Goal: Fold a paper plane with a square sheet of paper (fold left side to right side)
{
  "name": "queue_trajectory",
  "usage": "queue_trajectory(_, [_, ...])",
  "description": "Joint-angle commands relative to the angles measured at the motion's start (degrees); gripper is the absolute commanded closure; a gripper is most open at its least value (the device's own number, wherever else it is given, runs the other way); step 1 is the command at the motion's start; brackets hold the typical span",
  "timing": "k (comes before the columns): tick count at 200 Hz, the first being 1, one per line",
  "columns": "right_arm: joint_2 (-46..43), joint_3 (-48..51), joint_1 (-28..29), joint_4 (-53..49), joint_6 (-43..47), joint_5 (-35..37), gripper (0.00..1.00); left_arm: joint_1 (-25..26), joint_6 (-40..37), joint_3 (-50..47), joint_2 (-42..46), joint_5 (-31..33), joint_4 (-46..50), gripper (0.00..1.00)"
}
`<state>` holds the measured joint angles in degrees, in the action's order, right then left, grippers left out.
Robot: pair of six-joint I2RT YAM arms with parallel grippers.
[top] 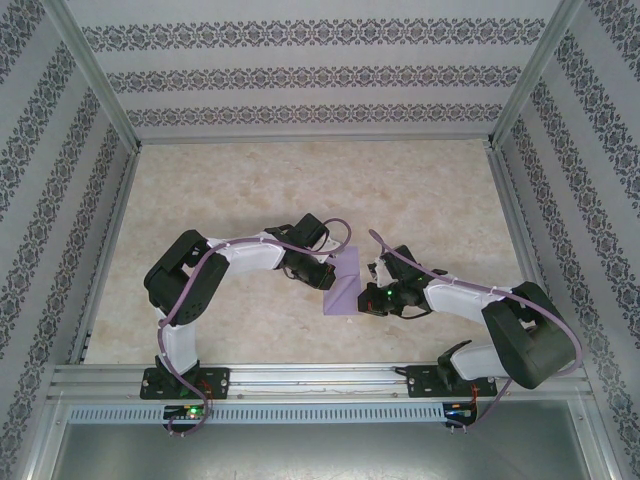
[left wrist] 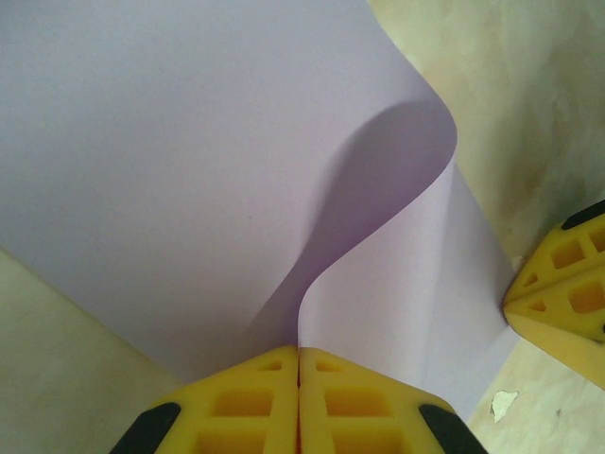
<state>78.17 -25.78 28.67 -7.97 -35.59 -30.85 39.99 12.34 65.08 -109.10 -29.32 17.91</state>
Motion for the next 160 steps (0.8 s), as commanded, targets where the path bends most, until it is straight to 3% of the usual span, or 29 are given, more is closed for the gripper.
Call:
queue_trajectory(1, [1.40,-0.24,0.43,-2.75,1.14,3.34,1.00,-0.96,-1.35,0.90,-0.70,0.96,2.05,0.92])
queue_trajectory(139, [-1.24,-1.37,0.01,-2.47,0.29,0.39,1.00,-0.96,-1.44,-0.08,-2.17,1.38,2.52,0.93])
queue_trajectory(160, [-4.49,-1.15,-0.82,-1.60,-0.72,-0.64,0.92,-0.96,-1.44,-0.80,-1.66,1.65,2.39,0.93])
